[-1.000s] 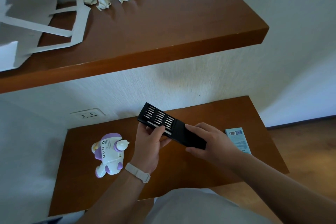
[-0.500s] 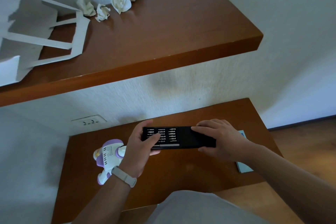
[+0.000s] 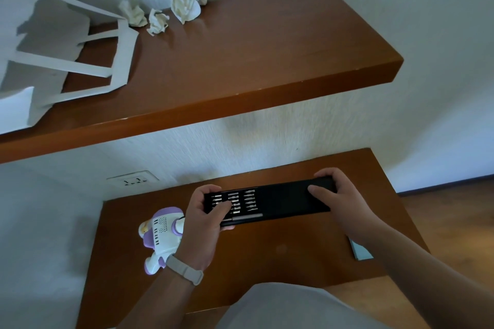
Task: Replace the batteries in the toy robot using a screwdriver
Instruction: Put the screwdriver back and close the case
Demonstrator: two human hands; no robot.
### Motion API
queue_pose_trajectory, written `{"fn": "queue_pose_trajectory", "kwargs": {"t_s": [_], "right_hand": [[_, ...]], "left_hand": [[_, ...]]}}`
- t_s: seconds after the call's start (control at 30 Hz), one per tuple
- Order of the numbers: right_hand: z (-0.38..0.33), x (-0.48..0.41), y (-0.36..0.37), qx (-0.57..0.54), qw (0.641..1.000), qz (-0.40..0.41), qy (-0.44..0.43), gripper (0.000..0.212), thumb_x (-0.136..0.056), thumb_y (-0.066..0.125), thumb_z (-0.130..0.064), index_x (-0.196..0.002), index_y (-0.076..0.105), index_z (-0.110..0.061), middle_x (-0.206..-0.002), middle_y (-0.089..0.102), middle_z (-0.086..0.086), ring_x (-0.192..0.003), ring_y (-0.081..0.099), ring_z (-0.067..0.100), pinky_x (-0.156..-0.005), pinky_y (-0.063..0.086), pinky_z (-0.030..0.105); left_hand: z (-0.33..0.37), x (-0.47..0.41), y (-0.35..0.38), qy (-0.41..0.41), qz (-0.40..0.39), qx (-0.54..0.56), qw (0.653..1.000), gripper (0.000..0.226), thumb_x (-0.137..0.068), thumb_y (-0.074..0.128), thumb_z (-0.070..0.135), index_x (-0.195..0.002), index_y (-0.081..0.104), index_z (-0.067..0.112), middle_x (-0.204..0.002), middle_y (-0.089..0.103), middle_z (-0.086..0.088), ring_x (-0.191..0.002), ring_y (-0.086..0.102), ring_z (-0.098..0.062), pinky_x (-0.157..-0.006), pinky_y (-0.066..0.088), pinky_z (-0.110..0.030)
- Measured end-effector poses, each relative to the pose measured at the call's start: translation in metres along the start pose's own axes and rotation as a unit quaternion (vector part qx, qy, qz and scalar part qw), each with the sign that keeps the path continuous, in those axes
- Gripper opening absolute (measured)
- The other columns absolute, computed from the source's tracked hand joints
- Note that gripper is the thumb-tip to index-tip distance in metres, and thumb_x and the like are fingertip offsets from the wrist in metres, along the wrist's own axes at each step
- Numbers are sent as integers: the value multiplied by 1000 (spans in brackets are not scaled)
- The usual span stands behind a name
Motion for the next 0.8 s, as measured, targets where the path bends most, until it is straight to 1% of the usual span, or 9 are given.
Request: {"fn": "queue_pose_trajectory", "kwargs": {"t_s": [0.1, 0.17, 0.2, 0.33, 0.4, 0.47, 0.53, 0.67, 0.8], "right_hand": [[2, 3, 9, -31, 999, -1, 38, 22, -89, 70, -24, -105, 56, -31, -107, 58, 7, -95, 63, 28, -78, 57, 42], [2, 5, 13, -32, 999, -8, 42, 22, -89, 70, -23, -104, 56, -31, -106, 58, 7, -96, 63, 27, -81, 58, 46], [1, 7, 16, -26, 999, -16, 40, 23, -89, 70, -24, -104, 55, -31, -106, 58, 6, -95, 63, 26, -80, 59, 44], [-2, 15, 34, -9, 999, -30, 39, 25, -89, 70, -25, -105, 52, -33, -106, 57, 5, -91, 65, 22, -65, 58, 24], [-4, 16, 36, -9, 999, -30, 37, 26, -90, 70, -26, -105, 51, -34, -106, 57, 4, -90, 65, 20, -61, 55, 19], [-7, 16, 37, -17, 999, -35, 34, 26, -90, 69, -26, -105, 51, -35, -106, 57, 4, -86, 67, 19, -59, 54, 17], [-11, 17, 43, -36, 997, -54, 40, 27, -90, 69, -24, -105, 50, -35, -107, 57, 5, -81, 70, 17, -60, 56, 20], [-15, 23, 67, -60, 992, -103, 45, 34, -89, 69, -24, -109, 47, -39, -111, 58, 6, -84, 73, 19, -63, 58, 26], [-13, 26, 77, -23, 994, -94, 54, 41, -92, 65, -31, -121, 38, -39, -110, 55, 3, -88, 68, 21, -60, 55, 19]], "left_hand": [[-2, 4, -1, 2, 3, -3, 1000, 41, -92, 64, 0, -94, 66, 41, -91, 71, 13, -93, 74, -14, -59, 59, -28], [-4, 7, -1, 1, 2, 5, 1000, 36, -92, 66, 2, -96, 67, 38, -93, 71, 7, -93, 74, -18, -60, 59, -30], [-5, 9, 1, -3, -2, 6, 1000, 34, -91, 67, 4, -96, 66, 37, -95, 71, 5, -92, 74, -20, -60, 59, -30], [-11, 15, 12, -18, -15, -14, 1000, 30, -90, 71, 11, -97, 64, 40, -93, 70, 8, -93, 73, -17, -61, 59, -29], [-11, 15, 11, -23, -3, -6, 1000, 28, -85, 76, 16, -103, 62, 32, -98, 69, 0, -94, 73, -18, -61, 58, -29], [-9, 13, 9, -25, -1, -6, 1000, 36, -75, 76, 25, -107, 60, 25, -104, 67, -7, -93, 73, -20, -61, 58, -30], [-9, 13, 12, -26, -14, -12, 999, 40, -73, 75, 27, -110, 58, 23, -106, 66, -11, -93, 73, -19, -63, 59, -31], [-15, 17, 25, -24, -37, -16, 999, 33, -85, 75, 18, -111, 58, 27, -110, 63, -10, -96, 71, -14, -65, 60, -31], [-16, 18, 24, -32, -37, -8, 999, 37, -74, 76, 27, -106, 61, 36, -111, 62, -10, -95, 72, -16, -66, 60, -33]]}}
Point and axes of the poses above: each hand's wrist, its own x-axis away from the middle knuckle, its own y-axis out of the palm, z = x × y, the point moved 4 cm from there along -x, towards the middle knuckle
